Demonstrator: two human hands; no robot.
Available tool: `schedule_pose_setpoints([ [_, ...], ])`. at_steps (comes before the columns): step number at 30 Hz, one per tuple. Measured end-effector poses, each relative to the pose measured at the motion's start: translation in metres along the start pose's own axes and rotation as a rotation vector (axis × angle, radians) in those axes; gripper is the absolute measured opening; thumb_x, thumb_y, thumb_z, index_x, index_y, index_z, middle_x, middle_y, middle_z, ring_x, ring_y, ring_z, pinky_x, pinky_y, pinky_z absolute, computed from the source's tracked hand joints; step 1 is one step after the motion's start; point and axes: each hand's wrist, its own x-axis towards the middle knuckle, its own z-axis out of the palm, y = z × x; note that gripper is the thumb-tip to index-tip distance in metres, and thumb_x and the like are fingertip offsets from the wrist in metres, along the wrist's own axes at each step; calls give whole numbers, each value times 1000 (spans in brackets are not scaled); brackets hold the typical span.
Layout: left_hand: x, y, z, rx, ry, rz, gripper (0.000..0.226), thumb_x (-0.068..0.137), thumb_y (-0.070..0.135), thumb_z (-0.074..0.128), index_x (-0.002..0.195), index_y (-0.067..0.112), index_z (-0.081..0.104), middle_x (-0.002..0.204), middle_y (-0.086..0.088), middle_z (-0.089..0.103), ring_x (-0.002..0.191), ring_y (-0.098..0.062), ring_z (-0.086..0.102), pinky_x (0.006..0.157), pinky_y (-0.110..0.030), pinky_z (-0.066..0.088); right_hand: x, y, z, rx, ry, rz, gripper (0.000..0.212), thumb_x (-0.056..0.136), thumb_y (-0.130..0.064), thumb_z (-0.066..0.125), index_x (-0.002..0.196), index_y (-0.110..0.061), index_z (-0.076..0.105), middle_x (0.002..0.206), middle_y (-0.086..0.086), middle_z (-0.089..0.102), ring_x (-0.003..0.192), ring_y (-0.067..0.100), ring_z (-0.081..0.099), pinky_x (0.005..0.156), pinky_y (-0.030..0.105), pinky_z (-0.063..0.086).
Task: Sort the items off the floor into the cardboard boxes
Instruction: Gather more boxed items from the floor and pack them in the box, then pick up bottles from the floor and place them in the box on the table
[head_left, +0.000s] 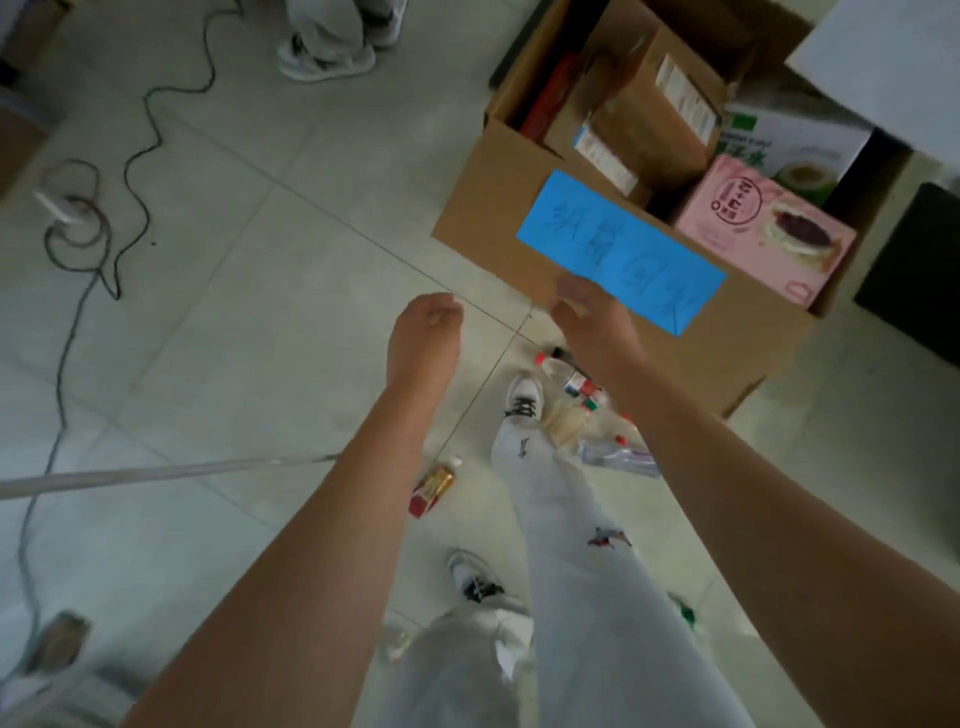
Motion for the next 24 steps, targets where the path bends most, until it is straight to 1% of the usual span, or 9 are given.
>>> schedule_pose_setpoints([
  [3, -58, -40, -18, -91, 29, -50, 29, 82, 27, 55, 109, 24, 66, 109, 4, 70, 103, -17, 65, 89, -34, 51, -58, 10, 2, -33, -9, -22, 37, 95, -35, 55, 131, -28, 57, 128, -9, 62, 112, 12, 58, 83, 21, 41],
  [6, -99, -73, -19, -159, 24, -82, 28, 86, 25, 57, 112, 23, 65, 110, 5, 69, 104, -12, 64, 90, -32, 49, -93, 6, -5, -62, -41, -42, 34, 95, -34, 55, 128, -28, 60, 110, -18, 65, 86, -8, 58, 62, 4, 39],
  [8, -120, -89, -11, -215, 0, -117, 26, 89, 19, 56, 113, 22, 64, 109, 4, 70, 101, -12, 65, 85, -25, 49, -109, -2, -15, -85, -78, -42, 32, 95, -31, 56, 126, -25, 62, 92, -24, 60, 65, -15, 55, 51, -1, 36],
  [10, -138, -101, 1, -279, -21, -144, 27, 91, 12, 55, 116, 15, 63, 107, -1, 70, 96, -13, 63, 74, -14, 47, -122, -7, -27, -103, -89, -30, 30, 94, -31, 58, 122, -24, 64, 83, -24, 57, 57, -18, 54, 46, -1, 35],
  [14, -168, -125, 30, -286, -105, -199, 23, 92, 13, 54, 113, 15, 63, 110, -3, 69, 98, -14, 62, 79, -20, 45, -148, 13, -45, -153, -131, 72, 29, 93, -32, 59, 121, -26, 65, 89, -12, 63, 62, -6, 56, 51, 7, 42],
  [17, -181, -155, 54, -208, -167, -202, 18, 91, 20, 52, 104, 27, 63, 118, 0, 68, 108, -14, 62, 93, -30, 48, -163, 58, -48, -155, -147, 149, 17, 93, -25, 59, 108, -24, 68, 97, 0, 67, 82, 13, 61, 72, 24, 49],
  [19, -187, -178, 68, -181, -196, -235, 16, 92, 19, 51, 101, 29, 61, 121, -2, 66, 113, -19, 61, 102, -39, 45, -170, 97, -45, -129, -172, 210, 21, 93, -18, 59, 112, -16, 68, 100, 4, 66, 87, 17, 60, 81, 33, 49],
  [22, -194, -217, 91, -219, -173, -337, 16, 92, 15, 54, 103, 24, 61, 122, -7, 65, 114, -24, 60, 105, -42, 43, -179, 163, -40, -153, -174, 350, 30, 92, -19, 61, 122, -16, 65, 108, 9, 65, 90, 22, 60, 80, 35, 47],
  [24, -199, -242, 107, -207, -135, -380, 19, 91, 15, 56, 107, 21, 63, 121, -7, 66, 111, -22, 62, 104, -39, 45, -183, 206, -39, -167, -206, 415, 34, 91, -20, 63, 124, -14, 63, 104, 12, 64, 86, 26, 59, 76, 37, 47],
])
